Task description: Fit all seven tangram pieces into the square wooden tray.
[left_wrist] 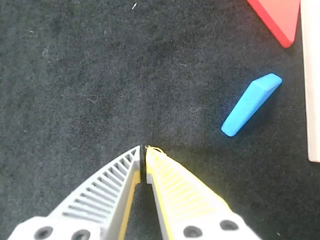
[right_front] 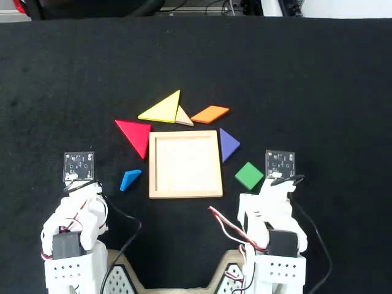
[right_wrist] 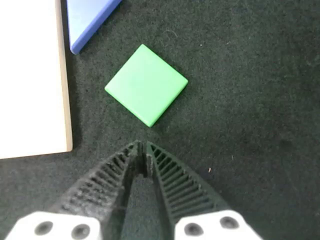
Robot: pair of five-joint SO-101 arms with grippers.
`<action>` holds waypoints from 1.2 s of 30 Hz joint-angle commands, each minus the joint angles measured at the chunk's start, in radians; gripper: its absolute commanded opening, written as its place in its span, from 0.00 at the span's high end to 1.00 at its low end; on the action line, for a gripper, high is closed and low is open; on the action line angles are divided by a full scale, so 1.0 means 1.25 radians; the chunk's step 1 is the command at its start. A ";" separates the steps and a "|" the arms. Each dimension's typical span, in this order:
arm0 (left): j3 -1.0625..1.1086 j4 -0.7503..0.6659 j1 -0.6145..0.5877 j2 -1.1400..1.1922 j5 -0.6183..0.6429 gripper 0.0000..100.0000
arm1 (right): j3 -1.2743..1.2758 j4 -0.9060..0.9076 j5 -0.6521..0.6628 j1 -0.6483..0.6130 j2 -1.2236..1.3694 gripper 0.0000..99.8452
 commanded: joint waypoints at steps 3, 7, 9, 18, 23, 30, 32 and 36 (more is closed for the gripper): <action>0.015 0.005 -0.003 -0.007 -0.005 0.97 | -0.002 0.007 -0.009 0.021 -0.045 0.99; 0.015 0.005 0.001 -0.007 -0.004 0.97 | -0.002 0.007 -0.009 0.021 -0.045 0.99; 0.015 0.005 0.001 -0.007 -0.004 0.97 | -0.002 0.007 -0.009 0.021 -0.045 0.99; 0.015 0.005 -0.001 -0.007 -0.005 0.97 | -0.002 0.007 -0.014 0.004 -0.045 0.99; 0.015 0.005 -0.001 -0.007 -0.005 0.97 | -0.002 0.007 -0.012 -0.052 -0.045 0.99; 0.014 -0.071 -0.007 -0.007 -0.005 0.97 | -0.002 0.007 -0.014 -0.112 -0.045 0.99; 0.014 -0.128 -0.008 -0.007 -0.004 0.97 | -0.002 0.005 -0.014 -0.134 -0.046 0.99; 0.014 -0.249 -0.007 -0.007 -0.005 0.97 | -0.002 -0.090 -0.011 -0.191 -0.046 0.98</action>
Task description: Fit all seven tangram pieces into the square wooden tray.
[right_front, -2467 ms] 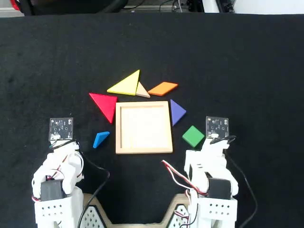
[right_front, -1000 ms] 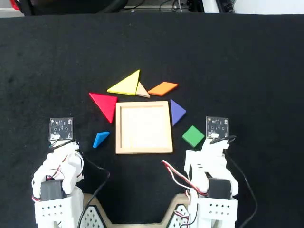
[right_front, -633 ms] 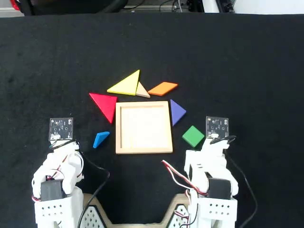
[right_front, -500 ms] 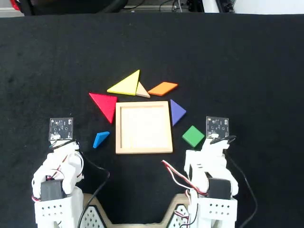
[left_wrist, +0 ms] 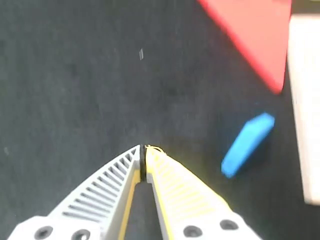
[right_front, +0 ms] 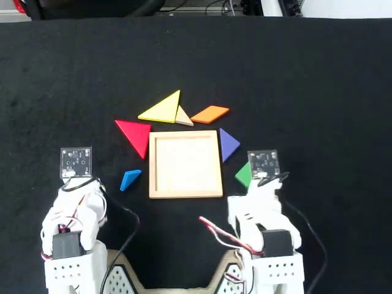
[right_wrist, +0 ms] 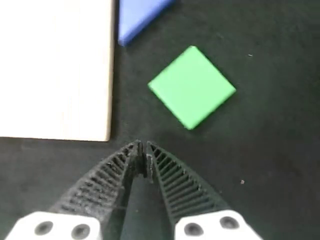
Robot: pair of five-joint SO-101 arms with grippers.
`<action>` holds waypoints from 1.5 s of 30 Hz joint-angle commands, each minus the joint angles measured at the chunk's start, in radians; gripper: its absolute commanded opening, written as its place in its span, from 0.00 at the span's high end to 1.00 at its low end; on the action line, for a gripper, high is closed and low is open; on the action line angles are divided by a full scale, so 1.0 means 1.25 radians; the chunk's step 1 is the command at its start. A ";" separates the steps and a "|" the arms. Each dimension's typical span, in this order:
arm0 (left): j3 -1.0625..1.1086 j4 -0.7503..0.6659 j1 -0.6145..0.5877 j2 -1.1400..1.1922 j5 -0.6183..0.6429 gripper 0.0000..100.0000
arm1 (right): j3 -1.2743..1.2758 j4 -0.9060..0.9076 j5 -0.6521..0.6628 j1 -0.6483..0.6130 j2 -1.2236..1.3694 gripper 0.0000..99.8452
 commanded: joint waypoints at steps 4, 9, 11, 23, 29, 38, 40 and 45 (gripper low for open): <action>0.015 -0.195 0.002 -0.007 -0.009 0.97 | -0.002 -0.263 -0.002 -0.058 -0.046 0.98; 0.014 -0.314 0.012 -0.007 -0.082 0.97 | -0.002 -0.425 -0.001 -0.022 -0.046 0.98; 0.014 -0.390 0.017 -0.007 -0.146 0.97 | -0.002 -0.438 -0.001 -0.014 -0.046 0.98; -0.311 -0.190 0.241 0.058 -0.041 0.88 | -0.015 -0.711 0.010 -0.020 -0.039 0.98; -0.500 -0.191 0.222 0.409 0.070 0.88 | -0.009 -0.671 0.014 -0.020 -0.039 0.98; -0.941 -0.125 0.209 1.049 0.298 0.88 | -0.002 -0.584 0.020 -0.015 -0.017 0.98; -1.049 -0.081 0.193 1.182 0.368 0.88 | -0.001 -0.582 0.041 -0.005 0.004 0.98; -1.281 0.016 0.169 1.448 0.512 0.83 | 0.003 -0.587 0.085 0.009 0.060 0.98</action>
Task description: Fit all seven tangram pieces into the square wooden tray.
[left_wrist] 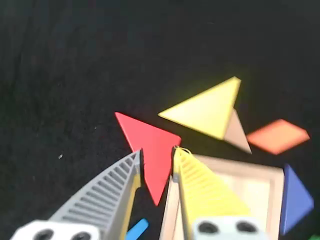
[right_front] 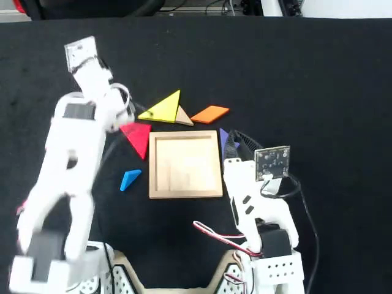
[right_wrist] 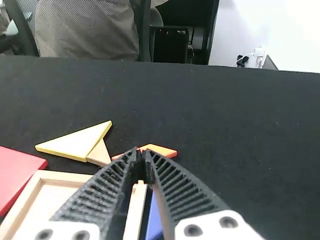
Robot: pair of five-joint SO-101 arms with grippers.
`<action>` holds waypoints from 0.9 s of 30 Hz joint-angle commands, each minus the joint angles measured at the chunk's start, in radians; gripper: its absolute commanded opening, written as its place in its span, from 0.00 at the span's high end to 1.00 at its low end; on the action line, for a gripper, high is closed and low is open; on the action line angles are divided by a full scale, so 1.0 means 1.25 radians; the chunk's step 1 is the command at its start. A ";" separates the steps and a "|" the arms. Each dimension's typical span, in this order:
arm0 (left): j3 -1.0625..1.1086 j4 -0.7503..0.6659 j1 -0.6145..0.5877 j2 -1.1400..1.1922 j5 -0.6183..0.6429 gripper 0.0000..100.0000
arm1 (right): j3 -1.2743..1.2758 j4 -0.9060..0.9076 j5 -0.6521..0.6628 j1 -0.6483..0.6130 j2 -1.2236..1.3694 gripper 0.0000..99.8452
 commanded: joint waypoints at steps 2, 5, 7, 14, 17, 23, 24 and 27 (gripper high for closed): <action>-0.284 0.157 -0.018 0.265 0.147 0.74 | 0.002 -0.006 0.032 0.027 0.071 0.98; -0.379 0.250 -0.024 0.371 0.204 0.67 | 0.003 -0.031 0.032 0.027 0.089 0.98; -0.424 0.259 -0.021 0.444 0.225 0.67 | 0.004 -0.038 0.039 0.026 0.100 0.98; -0.595 0.266 -0.023 0.675 0.239 0.67 | 0.004 -0.033 0.090 -0.012 0.121 0.98; -0.657 0.303 -0.019 0.728 0.242 0.67 | 0.004 -0.034 0.092 -0.012 0.126 0.98; -0.710 0.306 -0.025 0.783 0.275 0.67 | 0.004 -0.036 0.092 -0.012 0.126 0.98; -0.720 0.306 -0.026 0.790 0.275 0.67 | 0.004 -0.036 0.092 -0.012 0.126 0.98; -0.722 0.324 -0.017 0.799 0.244 0.67 | 0.004 -0.037 0.093 -0.012 0.126 0.98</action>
